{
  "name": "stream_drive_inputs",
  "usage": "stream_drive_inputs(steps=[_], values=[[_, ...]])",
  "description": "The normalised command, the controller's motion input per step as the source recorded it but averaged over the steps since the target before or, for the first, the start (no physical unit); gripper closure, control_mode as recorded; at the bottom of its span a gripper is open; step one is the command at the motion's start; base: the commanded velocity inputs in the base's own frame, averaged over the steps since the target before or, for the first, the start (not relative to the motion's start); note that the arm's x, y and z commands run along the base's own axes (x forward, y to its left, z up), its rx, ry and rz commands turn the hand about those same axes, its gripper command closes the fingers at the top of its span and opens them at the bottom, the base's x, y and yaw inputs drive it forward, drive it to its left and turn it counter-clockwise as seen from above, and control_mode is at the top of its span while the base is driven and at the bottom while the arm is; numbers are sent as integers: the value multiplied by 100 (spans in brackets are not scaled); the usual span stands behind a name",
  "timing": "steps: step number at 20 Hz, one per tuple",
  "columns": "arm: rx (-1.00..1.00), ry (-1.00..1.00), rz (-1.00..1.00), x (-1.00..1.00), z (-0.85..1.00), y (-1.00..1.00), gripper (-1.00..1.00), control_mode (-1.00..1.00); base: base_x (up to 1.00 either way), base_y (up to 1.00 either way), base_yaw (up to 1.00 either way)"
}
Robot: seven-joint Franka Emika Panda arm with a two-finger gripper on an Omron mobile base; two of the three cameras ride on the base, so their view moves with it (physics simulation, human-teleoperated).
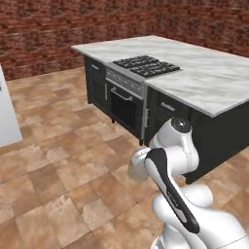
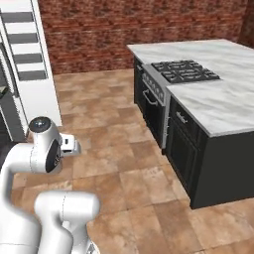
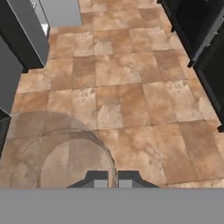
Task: Move the glass cup from next to the sink to the open cabinet. Then, move the bowl with the fish to the fridge to clear the area for faucet cleaning.
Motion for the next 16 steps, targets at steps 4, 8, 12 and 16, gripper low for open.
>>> stream_drive_inputs(steps=[4, 8, 12, 16], values=[[0, 0, 0, 0, 0, 0, 100, 100, 37, 19, 58], [0, 0, 0, 0, 0, 0, 100, 100, 15, 0, 7], [0, 0, 0, 0, 0, 0, 100, 100, 0, 0, 0], [0, 0, 0, 0, 0, 0, 100, 100, 3, 0, 0]])
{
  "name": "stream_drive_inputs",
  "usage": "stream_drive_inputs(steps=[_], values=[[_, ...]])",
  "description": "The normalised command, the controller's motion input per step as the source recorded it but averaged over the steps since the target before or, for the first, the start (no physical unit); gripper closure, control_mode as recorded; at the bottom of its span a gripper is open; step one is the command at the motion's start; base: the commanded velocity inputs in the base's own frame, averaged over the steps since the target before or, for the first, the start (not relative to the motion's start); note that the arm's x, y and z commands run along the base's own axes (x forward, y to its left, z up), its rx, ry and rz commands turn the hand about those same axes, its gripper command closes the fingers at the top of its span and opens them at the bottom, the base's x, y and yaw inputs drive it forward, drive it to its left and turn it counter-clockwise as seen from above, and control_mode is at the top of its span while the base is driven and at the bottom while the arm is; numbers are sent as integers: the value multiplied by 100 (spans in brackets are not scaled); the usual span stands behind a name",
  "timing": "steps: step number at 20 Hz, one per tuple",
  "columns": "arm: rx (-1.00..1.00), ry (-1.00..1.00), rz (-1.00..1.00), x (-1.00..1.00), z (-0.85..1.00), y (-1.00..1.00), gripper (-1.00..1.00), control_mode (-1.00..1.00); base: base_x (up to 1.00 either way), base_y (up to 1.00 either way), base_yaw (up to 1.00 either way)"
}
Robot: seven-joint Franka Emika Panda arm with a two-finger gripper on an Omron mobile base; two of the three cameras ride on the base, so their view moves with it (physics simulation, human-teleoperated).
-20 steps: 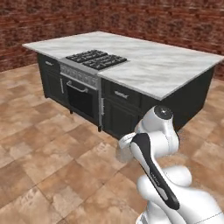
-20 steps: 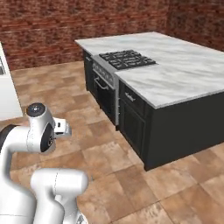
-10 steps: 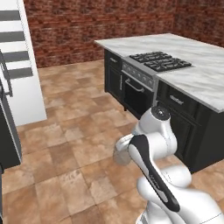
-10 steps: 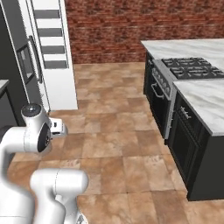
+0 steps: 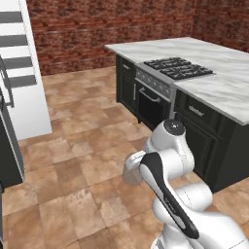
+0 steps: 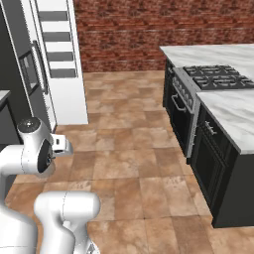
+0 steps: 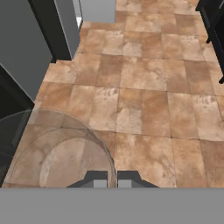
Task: Move the glass cup from next to the sink to the open cabinet. Then, move the bowl with the fish to the fridge to clear the area for faucet cleaning.
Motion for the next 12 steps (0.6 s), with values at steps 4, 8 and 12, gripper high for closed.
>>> stream_drive_inputs(steps=[4, 8, 12], values=[[0, 0, 0, 0, 0, 0, 100, 100, 0, -20, 30], [0, 0, 0, 0, 0, 0, 100, 100, -3, -25, 56], [0, 0, 0, 0, 0, 0, 100, 100, 5, -3, 10]])
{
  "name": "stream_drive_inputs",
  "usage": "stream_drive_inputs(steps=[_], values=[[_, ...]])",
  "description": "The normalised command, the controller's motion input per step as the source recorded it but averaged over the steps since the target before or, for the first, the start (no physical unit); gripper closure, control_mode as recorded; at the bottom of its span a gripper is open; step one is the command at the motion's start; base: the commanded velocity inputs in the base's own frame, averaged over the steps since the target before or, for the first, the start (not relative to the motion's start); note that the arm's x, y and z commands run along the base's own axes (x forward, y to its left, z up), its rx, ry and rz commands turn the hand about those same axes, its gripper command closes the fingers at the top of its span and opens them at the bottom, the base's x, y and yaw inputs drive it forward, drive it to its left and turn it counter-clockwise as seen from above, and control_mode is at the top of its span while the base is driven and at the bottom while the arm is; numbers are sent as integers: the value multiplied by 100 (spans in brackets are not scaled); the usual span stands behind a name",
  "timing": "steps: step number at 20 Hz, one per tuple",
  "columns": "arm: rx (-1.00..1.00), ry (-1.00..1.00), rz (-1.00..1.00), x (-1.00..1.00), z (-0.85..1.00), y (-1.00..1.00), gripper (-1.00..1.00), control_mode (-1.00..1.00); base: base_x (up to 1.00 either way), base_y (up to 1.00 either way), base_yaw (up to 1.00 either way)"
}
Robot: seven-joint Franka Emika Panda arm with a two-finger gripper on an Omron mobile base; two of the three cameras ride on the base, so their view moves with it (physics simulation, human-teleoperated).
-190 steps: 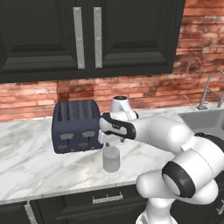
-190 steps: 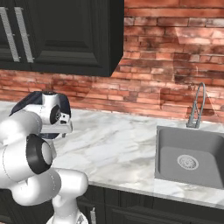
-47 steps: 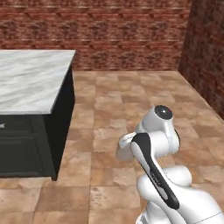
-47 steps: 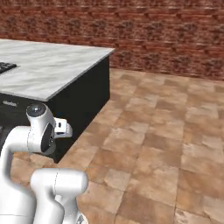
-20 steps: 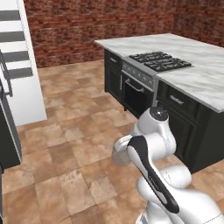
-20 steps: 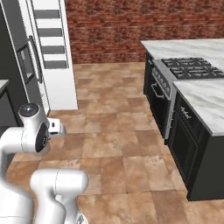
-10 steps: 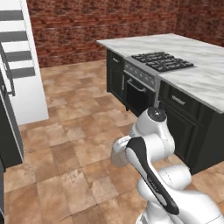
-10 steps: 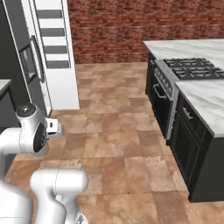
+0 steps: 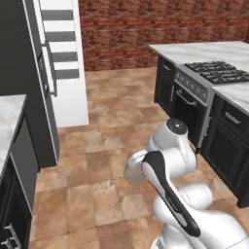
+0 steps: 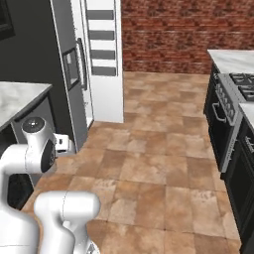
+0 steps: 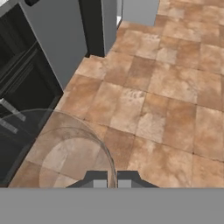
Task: Move the glass cup from next to the sink to the open cabinet. Then, move the bowl with the fish to the fridge to clear the area for faucet cleaning.
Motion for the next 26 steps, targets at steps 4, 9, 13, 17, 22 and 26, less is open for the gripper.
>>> stream_drive_inputs(steps=[4, 9, 13, 17, 22, 26], values=[[0, 0, 0, 0, 0, 0, 100, 100, 43, 0, 0], [0, 0, 0, 0, 0, 0, 100, 100, 98, -14, 0], [0, 0, 0, 0, 0, 0, 100, 100, 100, -36, 0], [0, 0, 0, 0, 0, 0, 100, 100, 100, -68, -3], [0, 0, 0, 0, 0, 0, 100, 100, 100, -82, -16], [0, 0, 0, 0, 0, 0, 100, 100, 85, -61, -4]])
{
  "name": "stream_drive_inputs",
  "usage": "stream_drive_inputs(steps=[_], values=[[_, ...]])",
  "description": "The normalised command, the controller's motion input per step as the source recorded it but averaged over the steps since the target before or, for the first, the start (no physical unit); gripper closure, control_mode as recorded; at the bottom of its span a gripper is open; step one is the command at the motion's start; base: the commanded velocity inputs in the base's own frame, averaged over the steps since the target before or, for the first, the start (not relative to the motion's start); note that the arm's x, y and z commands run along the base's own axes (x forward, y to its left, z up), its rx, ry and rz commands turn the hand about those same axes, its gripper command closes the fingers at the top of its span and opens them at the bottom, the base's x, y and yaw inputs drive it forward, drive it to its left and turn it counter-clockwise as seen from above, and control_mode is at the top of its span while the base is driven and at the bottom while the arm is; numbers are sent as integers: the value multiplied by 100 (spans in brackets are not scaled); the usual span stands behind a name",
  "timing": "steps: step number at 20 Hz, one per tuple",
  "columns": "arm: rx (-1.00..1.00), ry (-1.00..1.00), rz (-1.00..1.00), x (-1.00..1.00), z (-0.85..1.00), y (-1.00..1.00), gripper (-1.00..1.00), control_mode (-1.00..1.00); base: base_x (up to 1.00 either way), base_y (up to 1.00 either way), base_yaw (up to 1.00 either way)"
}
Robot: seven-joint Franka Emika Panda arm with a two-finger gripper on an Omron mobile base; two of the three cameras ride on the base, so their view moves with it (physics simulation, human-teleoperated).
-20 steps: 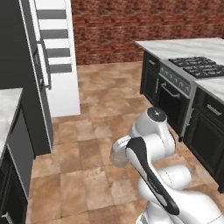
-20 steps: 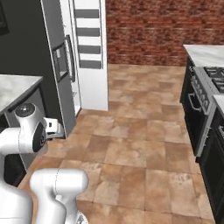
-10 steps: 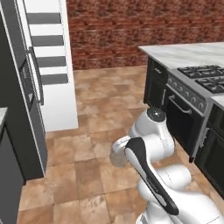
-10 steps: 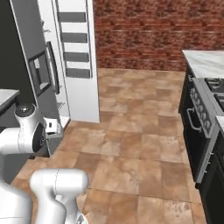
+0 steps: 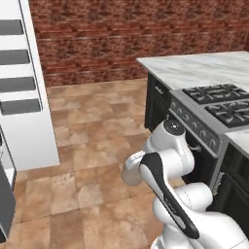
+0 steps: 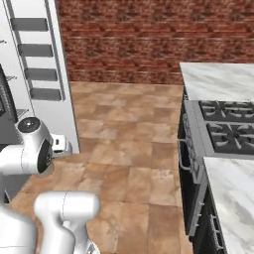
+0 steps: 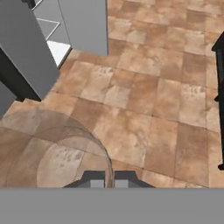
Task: Move the glass cup from next to the sink to the open cabinet. Then, move the bowl with the fish to the fridge to clear the area for faucet cleaning.
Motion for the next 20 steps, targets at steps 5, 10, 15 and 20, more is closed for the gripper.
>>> stream_drive_inputs(steps=[5, 10, 15, 20], values=[[0, 0, 0, 0, 0, 0, 100, 100, 39, -7, 2], [0, 0, 0, 0, 0, 0, 100, 100, 0, -8, 50], [0, 0, 0, 0, 0, 0, 100, 100, 11, -14, 71], [0, 0, 0, 0, 0, 0, 100, 100, 16, -12, 76]])
